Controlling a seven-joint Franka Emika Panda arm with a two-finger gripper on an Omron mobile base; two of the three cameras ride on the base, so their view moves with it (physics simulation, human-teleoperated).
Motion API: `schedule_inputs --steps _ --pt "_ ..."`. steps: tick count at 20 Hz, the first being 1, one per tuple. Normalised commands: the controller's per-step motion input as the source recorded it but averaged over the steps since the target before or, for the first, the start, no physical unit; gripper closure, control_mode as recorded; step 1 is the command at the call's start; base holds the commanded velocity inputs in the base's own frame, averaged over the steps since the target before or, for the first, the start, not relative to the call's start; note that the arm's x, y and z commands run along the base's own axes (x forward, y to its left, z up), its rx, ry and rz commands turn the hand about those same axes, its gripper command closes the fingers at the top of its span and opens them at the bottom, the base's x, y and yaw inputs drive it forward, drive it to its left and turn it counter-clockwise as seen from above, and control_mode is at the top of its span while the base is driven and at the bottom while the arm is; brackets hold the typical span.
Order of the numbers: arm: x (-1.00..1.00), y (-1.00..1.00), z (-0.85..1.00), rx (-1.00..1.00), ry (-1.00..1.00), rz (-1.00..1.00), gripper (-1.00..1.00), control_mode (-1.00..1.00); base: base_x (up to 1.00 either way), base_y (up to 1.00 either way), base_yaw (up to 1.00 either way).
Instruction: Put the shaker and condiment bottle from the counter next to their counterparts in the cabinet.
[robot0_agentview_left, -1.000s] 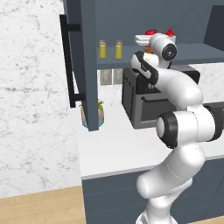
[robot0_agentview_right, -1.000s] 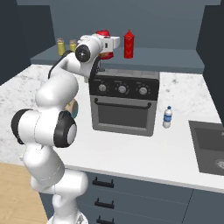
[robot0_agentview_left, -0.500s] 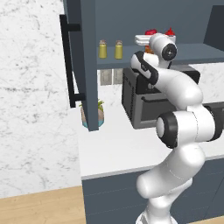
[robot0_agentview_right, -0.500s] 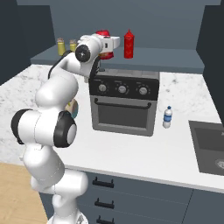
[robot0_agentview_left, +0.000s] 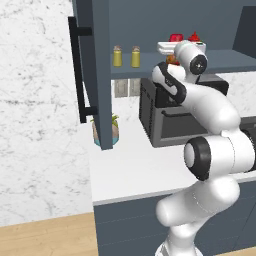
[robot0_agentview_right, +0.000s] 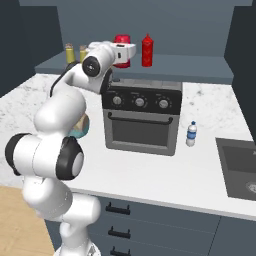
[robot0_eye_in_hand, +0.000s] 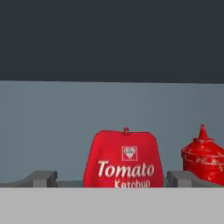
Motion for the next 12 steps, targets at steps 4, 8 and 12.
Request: schedule_inputs --steps 4,8,12 --pt "-0.46 -0.03 -0.02 0.0 -0.07 0.0 -1.0 -1.0 0.0 0.0 0.0" --pt "-0.32 -0.04 -0.02 0.0 -0.06 0.0 -1.0 -1.0 0.0 0.0 0.0" --pt "-0.28 -0.02 -0.07 0.0 -0.04 0.0 -1.0 -1.0 0.0 0.0 0.0"
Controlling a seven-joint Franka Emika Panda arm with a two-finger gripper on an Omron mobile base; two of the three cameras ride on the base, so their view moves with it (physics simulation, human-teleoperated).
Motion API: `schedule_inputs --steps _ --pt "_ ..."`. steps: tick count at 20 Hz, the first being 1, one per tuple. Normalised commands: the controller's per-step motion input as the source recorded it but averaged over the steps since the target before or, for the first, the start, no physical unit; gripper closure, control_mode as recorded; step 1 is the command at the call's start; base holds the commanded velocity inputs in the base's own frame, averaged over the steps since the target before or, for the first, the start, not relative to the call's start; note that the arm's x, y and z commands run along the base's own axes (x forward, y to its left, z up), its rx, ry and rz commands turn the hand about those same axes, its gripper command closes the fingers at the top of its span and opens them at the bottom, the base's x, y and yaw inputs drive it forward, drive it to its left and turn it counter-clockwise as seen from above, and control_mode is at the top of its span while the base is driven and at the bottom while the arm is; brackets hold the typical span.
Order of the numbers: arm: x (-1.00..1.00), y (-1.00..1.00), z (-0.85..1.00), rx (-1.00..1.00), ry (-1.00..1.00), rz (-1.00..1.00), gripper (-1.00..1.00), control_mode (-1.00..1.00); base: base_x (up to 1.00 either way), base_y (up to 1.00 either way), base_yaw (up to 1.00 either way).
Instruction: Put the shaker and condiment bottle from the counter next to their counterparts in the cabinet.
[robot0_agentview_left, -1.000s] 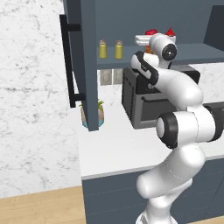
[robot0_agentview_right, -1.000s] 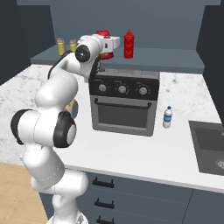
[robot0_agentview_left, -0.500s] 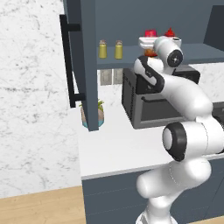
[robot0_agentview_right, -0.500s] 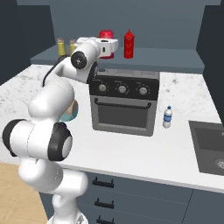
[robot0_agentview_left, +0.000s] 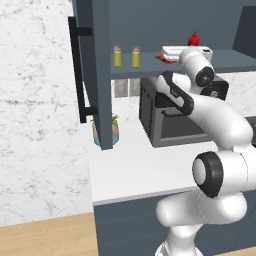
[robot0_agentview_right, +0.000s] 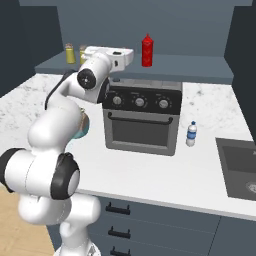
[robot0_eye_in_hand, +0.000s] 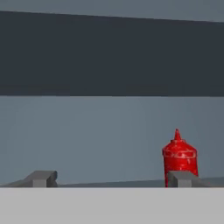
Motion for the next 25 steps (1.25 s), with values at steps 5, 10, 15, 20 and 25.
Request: schedule_inputs --steps 5,10,15,20,25 --pt "-0.59 0.0 -0.17 0.0 0.0 0.01 -1.0 -1.0 0.0 0.0 0.0" --pt "-0.83 -0.07 -0.2 0.0 0.0 0.05 -1.0 -1.0 0.0 0.0 0.0" --pt "-1.0 -0.02 -0.48 -0.01 0.01 0.1 -1.0 -1.0 0.0 0.0 0.0" --pt "-1.0 0.0 -0.74 -0.07 0.05 0.11 -1.0 -1.0 0.0 0.0 0.0" --pt "-1.0 0.0 -0.76 -0.08 0.0 0.11 -1.0 -1.0 0.0 0.0 0.0"
